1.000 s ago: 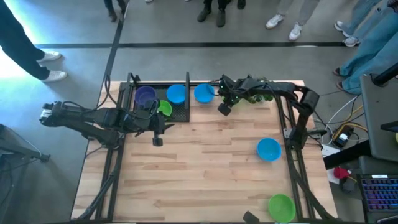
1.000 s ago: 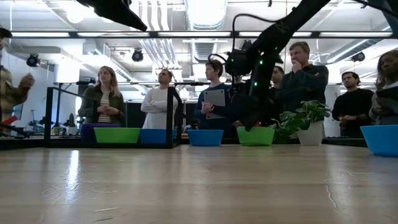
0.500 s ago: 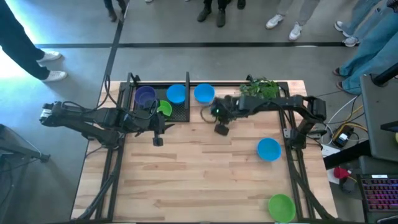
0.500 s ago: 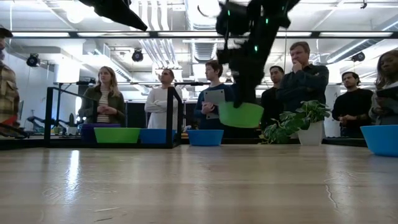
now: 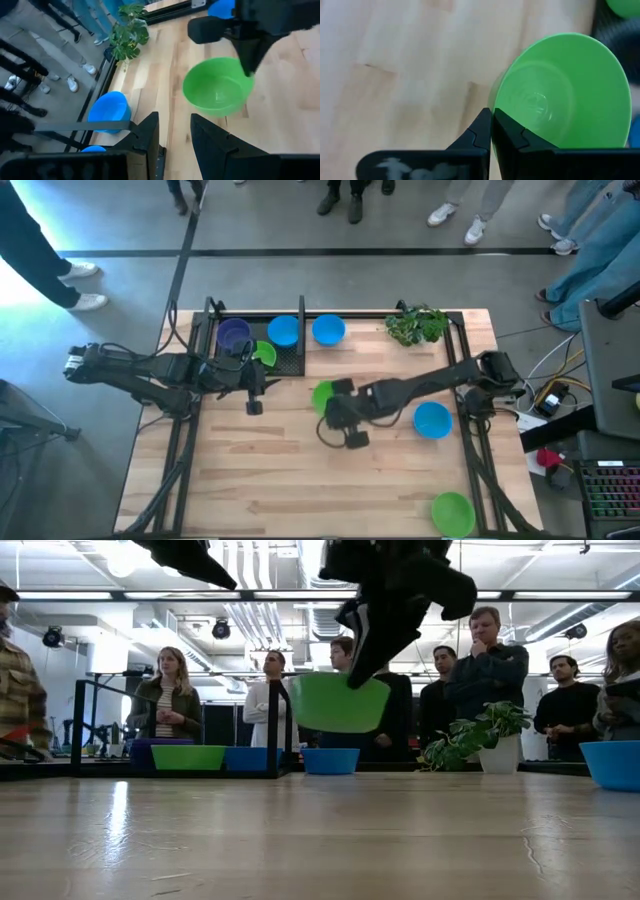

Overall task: Pick & Place Mini bowls
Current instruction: Stack the top green bowl on the green bowl on the shelf

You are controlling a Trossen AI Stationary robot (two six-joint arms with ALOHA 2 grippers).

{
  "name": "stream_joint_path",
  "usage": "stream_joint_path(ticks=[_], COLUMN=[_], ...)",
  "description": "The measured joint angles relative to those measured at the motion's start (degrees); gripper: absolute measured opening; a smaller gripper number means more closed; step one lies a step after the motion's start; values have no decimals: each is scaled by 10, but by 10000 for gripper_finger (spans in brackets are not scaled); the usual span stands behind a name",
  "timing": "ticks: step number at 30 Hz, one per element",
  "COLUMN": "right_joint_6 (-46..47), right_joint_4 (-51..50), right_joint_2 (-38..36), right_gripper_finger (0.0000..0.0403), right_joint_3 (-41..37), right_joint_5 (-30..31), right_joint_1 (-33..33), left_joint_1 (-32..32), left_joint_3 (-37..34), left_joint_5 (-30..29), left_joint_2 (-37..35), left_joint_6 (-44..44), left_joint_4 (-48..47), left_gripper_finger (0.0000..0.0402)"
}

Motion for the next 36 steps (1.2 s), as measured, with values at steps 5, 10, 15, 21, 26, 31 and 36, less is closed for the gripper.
stream_joint_path(ticks=[5, 10, 15, 21, 26, 31, 36], right_joint_6=[-29, -45, -57, -64, -68, -83, -93], right_joint_4=[5, 5, 10, 15, 15, 16, 16], right_joint_2=[23, 29, 29, 29, 29, 29, 29], right_gripper_finger=[8, 8, 8, 8, 8, 8, 8], right_joint_3=[21, 28, 28, 28, 27, 27, 27], right_joint_5=[3, 63, 101, 133, 150, 169, 189], right_joint_1=[19, 26, 25, 26, 30, 37, 40], left_joint_1=[-2, -7, -9, -9, -7, -7, -6], left_joint_3=[-1, -8, -9, -9, -7, -4, -4], left_joint_5=[62, 66, 45, -25, -107, -113, -113], left_joint_2=[9, 40, 96, 168, 210, 227, 233], left_joint_6=[41, 26, -1, -61, -126, -197, -245], left_joint_4=[0, 3, 25, 89, 114, 143, 162], left_gripper_finger=[107, 107, 107, 107, 107, 107, 107])
